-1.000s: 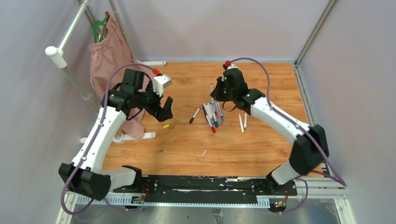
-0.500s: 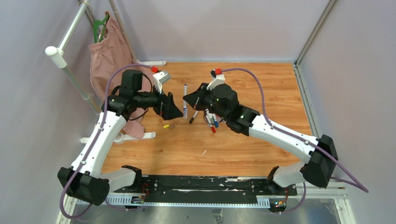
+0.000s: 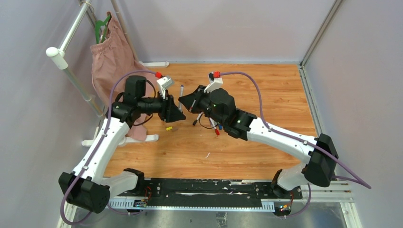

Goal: Open the pen caps
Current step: Pick up the pen from the center of the board.

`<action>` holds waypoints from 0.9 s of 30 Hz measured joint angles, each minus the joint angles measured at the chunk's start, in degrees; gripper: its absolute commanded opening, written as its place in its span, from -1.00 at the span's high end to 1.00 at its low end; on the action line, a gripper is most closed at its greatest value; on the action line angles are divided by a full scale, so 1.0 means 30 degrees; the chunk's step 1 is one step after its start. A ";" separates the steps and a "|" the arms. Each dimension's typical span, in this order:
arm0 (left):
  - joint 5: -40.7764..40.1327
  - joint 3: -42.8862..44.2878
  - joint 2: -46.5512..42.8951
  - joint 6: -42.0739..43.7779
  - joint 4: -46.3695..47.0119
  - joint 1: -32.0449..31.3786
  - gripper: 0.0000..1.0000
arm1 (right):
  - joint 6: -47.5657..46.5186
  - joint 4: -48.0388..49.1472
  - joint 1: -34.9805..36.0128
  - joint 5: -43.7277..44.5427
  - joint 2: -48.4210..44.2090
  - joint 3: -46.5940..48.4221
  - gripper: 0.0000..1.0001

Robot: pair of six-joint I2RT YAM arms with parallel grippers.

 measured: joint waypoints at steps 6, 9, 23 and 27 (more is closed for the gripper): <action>-0.0415 -0.0903 -0.0466 0.0051 0.0197 0.0051 0.77 | -0.0204 -0.0182 0.0197 0.0801 -0.0204 -0.0080 1.00; -0.0634 -0.1027 -0.0685 0.0175 0.0168 0.0044 1.00 | -0.0452 -0.0386 0.0372 0.1013 -0.0459 -0.0197 0.65; -0.6098 -0.2878 -0.4051 1.1366 -0.2390 -0.1049 1.00 | -0.1501 -0.6164 -0.4677 -0.6812 -0.1107 0.1858 -0.32; -0.8888 -0.4313 -0.5027 1.5169 -0.3279 -0.2543 1.00 | -0.2557 -0.8728 -0.5770 -1.0156 0.0364 0.4430 -0.33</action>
